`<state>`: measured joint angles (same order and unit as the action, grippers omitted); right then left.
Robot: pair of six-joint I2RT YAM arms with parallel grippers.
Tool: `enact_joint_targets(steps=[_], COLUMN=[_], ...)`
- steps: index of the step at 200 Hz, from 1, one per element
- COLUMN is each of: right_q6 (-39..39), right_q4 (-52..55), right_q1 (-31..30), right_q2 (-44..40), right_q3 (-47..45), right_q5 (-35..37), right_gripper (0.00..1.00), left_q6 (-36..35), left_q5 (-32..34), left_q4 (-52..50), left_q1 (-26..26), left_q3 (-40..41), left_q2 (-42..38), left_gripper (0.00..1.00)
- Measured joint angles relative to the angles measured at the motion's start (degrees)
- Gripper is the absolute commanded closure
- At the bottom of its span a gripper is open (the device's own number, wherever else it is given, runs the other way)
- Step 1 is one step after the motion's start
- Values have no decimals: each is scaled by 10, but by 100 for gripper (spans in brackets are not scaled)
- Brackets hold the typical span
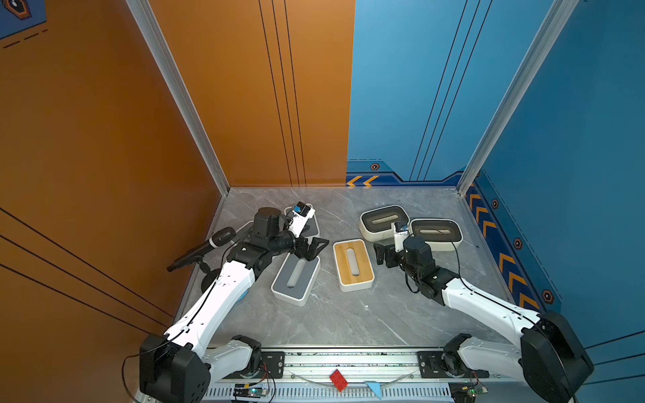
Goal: Stack the tissue boxes
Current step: Pick up the tissue box from the center of the board.
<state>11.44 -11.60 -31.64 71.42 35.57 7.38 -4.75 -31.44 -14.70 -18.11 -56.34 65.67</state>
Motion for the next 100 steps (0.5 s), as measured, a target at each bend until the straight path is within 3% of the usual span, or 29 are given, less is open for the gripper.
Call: enact_joint_targets(steps=[48, 100], right_q6=[-23, -60], right_q4=[4, 39], right_q1=[-21, -69], right_q2=[90, 135], right_q3=[27, 80], right_q5=[-42, -24], right_gripper=[0, 0], left_q6=[-15, -26], left_q5=[-44, -53], left_q4=[17, 16], left_q1=[20, 20], left_q3=[1, 12], left_q2=[-34, -32], left_gripper=[2, 2])
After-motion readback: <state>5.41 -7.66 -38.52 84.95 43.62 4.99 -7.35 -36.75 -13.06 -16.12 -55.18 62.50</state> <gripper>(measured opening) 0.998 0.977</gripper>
